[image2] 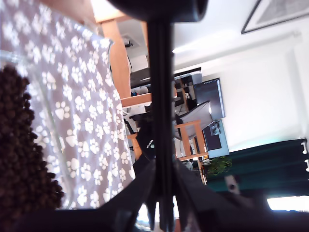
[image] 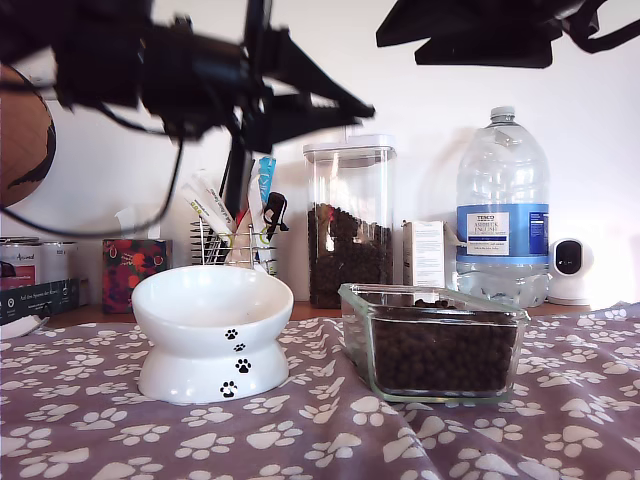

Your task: Measure one spoon of cat food and pour it into the food bowl

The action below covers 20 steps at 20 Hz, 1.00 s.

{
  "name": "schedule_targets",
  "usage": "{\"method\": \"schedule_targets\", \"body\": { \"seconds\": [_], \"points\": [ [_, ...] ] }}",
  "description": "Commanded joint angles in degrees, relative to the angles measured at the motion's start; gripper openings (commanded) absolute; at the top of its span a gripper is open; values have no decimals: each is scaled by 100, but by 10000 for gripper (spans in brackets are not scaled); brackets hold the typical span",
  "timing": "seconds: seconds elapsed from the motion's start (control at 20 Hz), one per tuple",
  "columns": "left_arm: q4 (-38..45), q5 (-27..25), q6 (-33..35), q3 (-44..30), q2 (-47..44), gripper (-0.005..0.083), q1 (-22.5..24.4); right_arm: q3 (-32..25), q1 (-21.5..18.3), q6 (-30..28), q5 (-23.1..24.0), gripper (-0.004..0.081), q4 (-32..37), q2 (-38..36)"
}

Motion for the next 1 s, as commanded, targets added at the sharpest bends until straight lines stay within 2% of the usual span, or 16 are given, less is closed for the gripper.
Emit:
{"method": "schedule_targets", "body": {
  "seconds": [0.0, 0.3, 0.5, 0.95],
  "points": [
    [446, 31, -177, -42, 140, -22, -76, -160, 33, 44, 63, 350, 116, 127],
    [903, 118, -455, -42, 249, -21, -79, -160, 61, -24, 70, 332, 245, 538],
    [892, 173, -595, -42, 249, -22, -96, -160, 70, -63, 210, 292, 345, 654],
    [850, 173, -647, -42, 249, -22, -219, -160, 70, -190, 205, 279, 481, 662]
  ]
}}
